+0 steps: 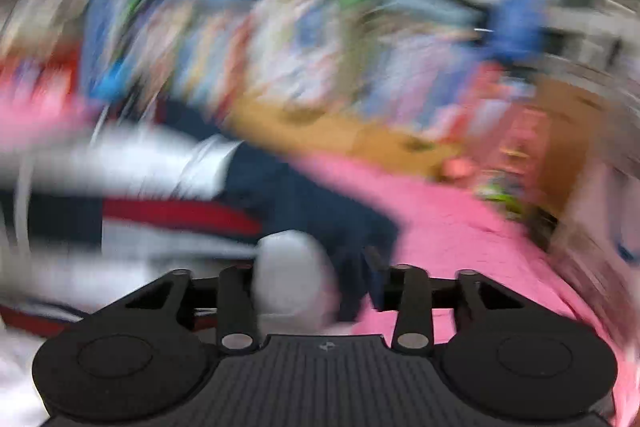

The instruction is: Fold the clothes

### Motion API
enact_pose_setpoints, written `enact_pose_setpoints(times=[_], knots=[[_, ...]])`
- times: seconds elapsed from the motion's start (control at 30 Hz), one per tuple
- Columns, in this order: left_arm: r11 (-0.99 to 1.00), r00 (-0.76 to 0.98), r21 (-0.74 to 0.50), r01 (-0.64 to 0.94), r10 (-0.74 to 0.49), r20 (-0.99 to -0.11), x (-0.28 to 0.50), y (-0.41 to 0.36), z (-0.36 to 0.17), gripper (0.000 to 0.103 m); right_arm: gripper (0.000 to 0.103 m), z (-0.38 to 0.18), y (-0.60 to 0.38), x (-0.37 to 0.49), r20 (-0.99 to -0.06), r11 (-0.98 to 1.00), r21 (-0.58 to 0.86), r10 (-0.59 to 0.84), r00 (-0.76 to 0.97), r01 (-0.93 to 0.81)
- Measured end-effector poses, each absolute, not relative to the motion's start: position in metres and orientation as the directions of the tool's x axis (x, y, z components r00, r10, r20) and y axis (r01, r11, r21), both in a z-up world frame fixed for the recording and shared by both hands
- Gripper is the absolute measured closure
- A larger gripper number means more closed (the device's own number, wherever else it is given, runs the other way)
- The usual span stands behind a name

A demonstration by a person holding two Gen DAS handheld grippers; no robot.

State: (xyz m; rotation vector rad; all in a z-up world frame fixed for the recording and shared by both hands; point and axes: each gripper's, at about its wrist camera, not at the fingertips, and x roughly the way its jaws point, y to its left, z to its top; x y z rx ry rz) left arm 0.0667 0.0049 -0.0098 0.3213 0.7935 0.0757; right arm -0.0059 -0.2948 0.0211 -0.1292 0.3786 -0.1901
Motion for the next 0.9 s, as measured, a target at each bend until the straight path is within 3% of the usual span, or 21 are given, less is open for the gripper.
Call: enact_pose_setpoints(times=[0.1, 0.13, 0.23, 0.3, 0.37, 0.4, 0.43, 0.5, 0.57, 0.67, 0.7, 0.77, 0.9], knots=[[0.951, 0.706, 0.304, 0.061, 0.174, -0.686, 0.064, 0.003, -0.009, 0.000, 0.037, 0.047, -0.309, -0.044, -0.235, 0.985, -0.064, -0.171, 0.957, 0.160], [0.950, 0.709, 0.307, 0.062, 0.175, -0.684, 0.064, 0.001, -0.009, 0.000, 0.031, 0.051, -0.304, -0.052, -0.208, 0.984, -0.093, -0.166, 0.964, 0.150], [0.947, 0.716, 0.316, 0.059, 0.180, -0.674, 0.062, -0.001, -0.008, 0.000, 0.029, 0.059, -0.280, -0.068, -0.129, 0.978, -0.194, -0.107, 0.986, 0.081], [0.951, 0.722, 0.305, 0.055, 0.173, -0.670, 0.060, 0.002, -0.005, 0.000, 0.027, 0.061, -0.266, -0.069, -0.099, 0.971, -0.236, -0.064, 0.993, 0.040], [0.956, 0.732, 0.291, 0.032, 0.176, -0.658, 0.065, 0.010, 0.003, 0.000, 0.017, 0.068, -0.259, -0.060, -0.094, 0.960, -0.273, -0.083, 0.992, 0.055], [0.959, 0.738, 0.284, 0.011, 0.184, -0.649, 0.070, 0.016, 0.009, 0.000, 0.005, 0.072, -0.258, -0.054, -0.096, 0.957, -0.280, -0.098, 0.991, 0.068], [0.961, 0.744, 0.275, -0.010, 0.191, -0.640, 0.076, 0.022, 0.015, 0.000, 0.000, 0.074, -0.267, -0.045, -0.119, 0.966, -0.238, -0.136, 0.983, 0.105], [0.965, 0.755, 0.258, -0.053, 0.208, -0.622, 0.087, 0.034, 0.027, 0.000, 0.001, 0.081, -0.299, -0.024, -0.224, 0.993, -0.032, -0.121, 0.967, 0.117], [0.988, 0.765, 0.135, -0.072, 0.141, -0.628, 0.091, 0.052, 0.040, 0.000, 0.003, 0.087, -0.333, -0.015, -0.287, 0.955, 0.294, 0.058, 0.956, 0.030], [0.997, 0.793, 0.038, -0.070, 0.079, -0.604, 0.084, 0.069, 0.048, 0.000, 0.000, 0.083, -0.341, -0.022, -0.137, 0.802, 0.488, 0.461, 0.877, -0.345], [0.996, 0.792, 0.041, -0.076, 0.086, -0.605, 0.081, 0.071, 0.047, 0.000, 0.000, 0.080, -0.335, -0.019, -0.111, 0.730, 0.502, 0.586, 0.803, -0.464], [0.994, 0.781, 0.060, -0.092, 0.109, -0.614, 0.076, 0.073, 0.041, 0.000, 0.000, 0.076, -0.313, -0.014, -0.146, 0.700, 0.480, 0.659, 0.738, -0.529], [0.991, 0.752, 0.068, -0.114, 0.131, -0.647, 0.061, 0.082, 0.030, 0.000, 0.004, 0.074, -0.253, -0.013, -0.299, 0.767, 0.248, 0.642, 0.706, -0.592]])
